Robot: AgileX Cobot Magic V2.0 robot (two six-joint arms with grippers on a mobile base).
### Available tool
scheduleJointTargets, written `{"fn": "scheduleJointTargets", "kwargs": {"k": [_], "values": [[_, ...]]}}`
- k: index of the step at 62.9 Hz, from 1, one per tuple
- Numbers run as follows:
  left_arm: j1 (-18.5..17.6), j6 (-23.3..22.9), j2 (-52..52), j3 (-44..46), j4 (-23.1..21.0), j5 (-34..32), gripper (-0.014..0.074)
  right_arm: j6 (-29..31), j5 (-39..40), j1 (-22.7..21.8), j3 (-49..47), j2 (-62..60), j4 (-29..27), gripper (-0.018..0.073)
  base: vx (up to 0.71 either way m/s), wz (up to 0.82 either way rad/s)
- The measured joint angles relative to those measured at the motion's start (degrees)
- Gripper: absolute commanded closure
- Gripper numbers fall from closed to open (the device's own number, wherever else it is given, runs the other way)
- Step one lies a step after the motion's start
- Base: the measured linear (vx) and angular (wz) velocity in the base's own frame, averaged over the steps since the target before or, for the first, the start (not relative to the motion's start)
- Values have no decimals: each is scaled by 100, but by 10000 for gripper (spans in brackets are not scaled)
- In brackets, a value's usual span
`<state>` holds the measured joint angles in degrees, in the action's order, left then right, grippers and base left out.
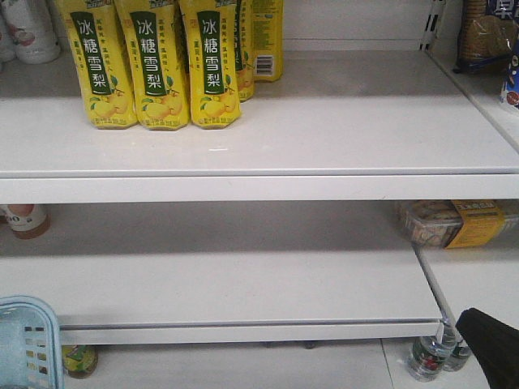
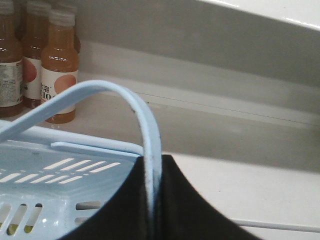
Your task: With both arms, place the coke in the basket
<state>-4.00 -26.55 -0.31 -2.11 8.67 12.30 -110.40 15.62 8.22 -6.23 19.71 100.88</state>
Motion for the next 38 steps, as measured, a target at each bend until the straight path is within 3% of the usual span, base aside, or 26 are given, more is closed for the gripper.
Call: {"fn": "scheduleJointTargets", "kwargs": {"k": [38], "values": [[0, -25, 0, 0, 78, -398, 603, 0, 0, 0, 0, 0, 0, 564, 0, 0]]}}
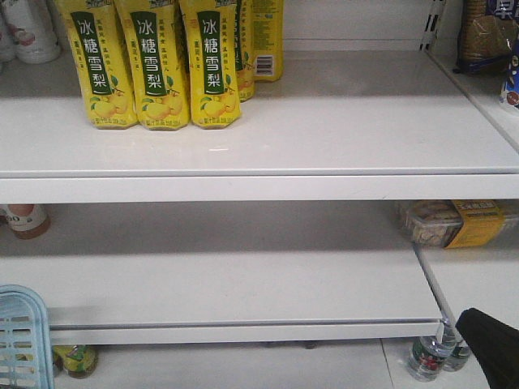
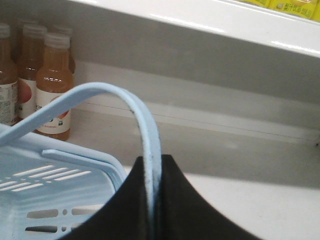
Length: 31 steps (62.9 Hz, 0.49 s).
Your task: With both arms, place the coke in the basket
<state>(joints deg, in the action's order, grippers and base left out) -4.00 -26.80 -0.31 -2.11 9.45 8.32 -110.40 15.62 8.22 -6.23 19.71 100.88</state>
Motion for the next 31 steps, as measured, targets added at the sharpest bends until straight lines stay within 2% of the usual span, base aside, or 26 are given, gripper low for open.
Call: {"fn": "scheduleJointTargets", "kwargs": {"k": [31], "values": [[0, 77, 0, 0, 81, -248, 603, 0, 0, 0, 0, 0, 0, 564, 0, 0]]}}
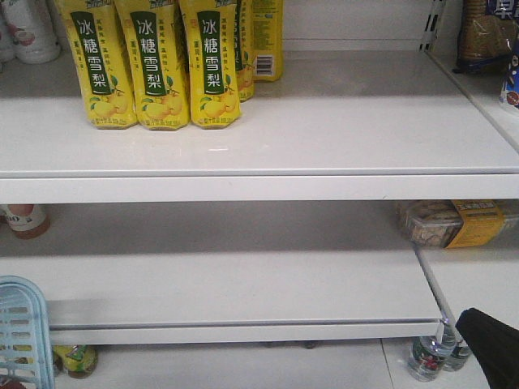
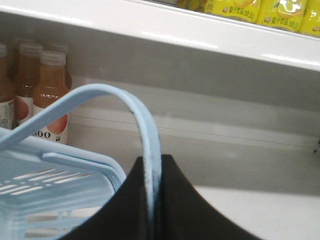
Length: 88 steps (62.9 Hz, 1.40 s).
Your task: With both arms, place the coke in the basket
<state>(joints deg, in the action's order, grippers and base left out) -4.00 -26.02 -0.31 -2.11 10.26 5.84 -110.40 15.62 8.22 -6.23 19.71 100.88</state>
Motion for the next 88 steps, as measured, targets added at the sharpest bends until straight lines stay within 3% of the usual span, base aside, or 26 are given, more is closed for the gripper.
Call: {"fn": "scheduleJointTargets", "kwargs": {"k": [67, 73, 82, 88], "values": [[0, 6, 0, 0, 0, -21, 603, 6, 0, 0, 0, 0, -39, 564, 0, 0], [0, 6, 0, 0, 0, -21, 603, 11, -13, 0, 0, 0, -768, 564, 0, 0], [0, 6, 0, 0, 0, -21, 603, 443, -533, 0, 0, 0, -2994, 564, 0, 0], [0, 6, 0, 0, 0, -21, 603, 651, -1126, 0, 0, 0, -4134, 564, 0, 0]]}}
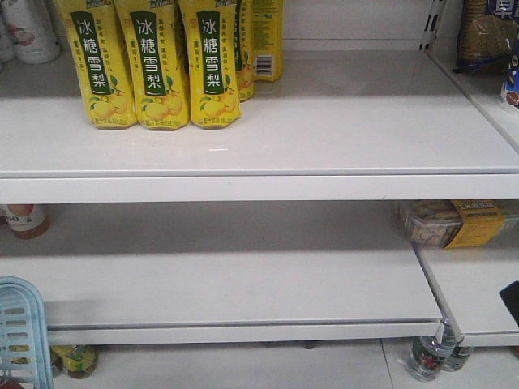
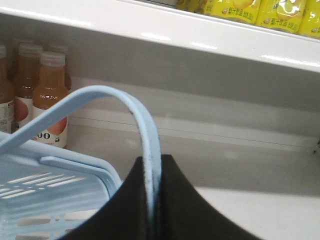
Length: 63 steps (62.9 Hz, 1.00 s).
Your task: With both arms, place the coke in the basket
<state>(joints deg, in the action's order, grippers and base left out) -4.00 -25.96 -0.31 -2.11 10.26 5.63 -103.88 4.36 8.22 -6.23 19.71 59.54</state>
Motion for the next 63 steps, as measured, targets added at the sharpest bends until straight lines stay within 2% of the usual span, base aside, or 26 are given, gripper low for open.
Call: {"fn": "scheduleJointTargets", "kwargs": {"k": [6, 12, 20, 26, 28, 37, 45, 49, 53, 63], "values": [[0, 0, 0, 0, 0, 0, 603, 75, -379, 0, 0, -21, -649, 564, 0, 0], [0, 0, 0, 0, 0, 0, 603, 127, -436, 13, 0, -62, -756, 564, 0, 0], [0, 0, 0, 0, 0, 0, 603, 782, -508, 86, 0, -68, -1395, 564, 0, 0], [0, 0, 0, 0, 0, 0, 603, 1924, -646, 107, 0, -101, -2434, 564, 0, 0], [0, 0, 0, 0, 0, 0, 603, 2509, -684, 107, 4, -128, -2836, 564, 0, 0], [0, 0, 0, 0, 0, 0, 603, 5167, -633, 107, 331, -390, -5246, 564, 0, 0], [0, 0, 0, 0, 0, 0, 603, 6788, -436, 107, 754, -817, -6891, 564, 0, 0], [0, 0, 0, 0, 0, -5, 603, 7418, -436, 102, 784, -1109, -7279, 564, 0, 0], [0, 0, 0, 0, 0, 1, 603, 7878, -436, 57, 784, -1408, -7412, 564, 0, 0], [0, 0, 0, 0, 0, 1, 603, 8314, -588, -288, 784, -1987, -7414, 564, 0, 0]]}}
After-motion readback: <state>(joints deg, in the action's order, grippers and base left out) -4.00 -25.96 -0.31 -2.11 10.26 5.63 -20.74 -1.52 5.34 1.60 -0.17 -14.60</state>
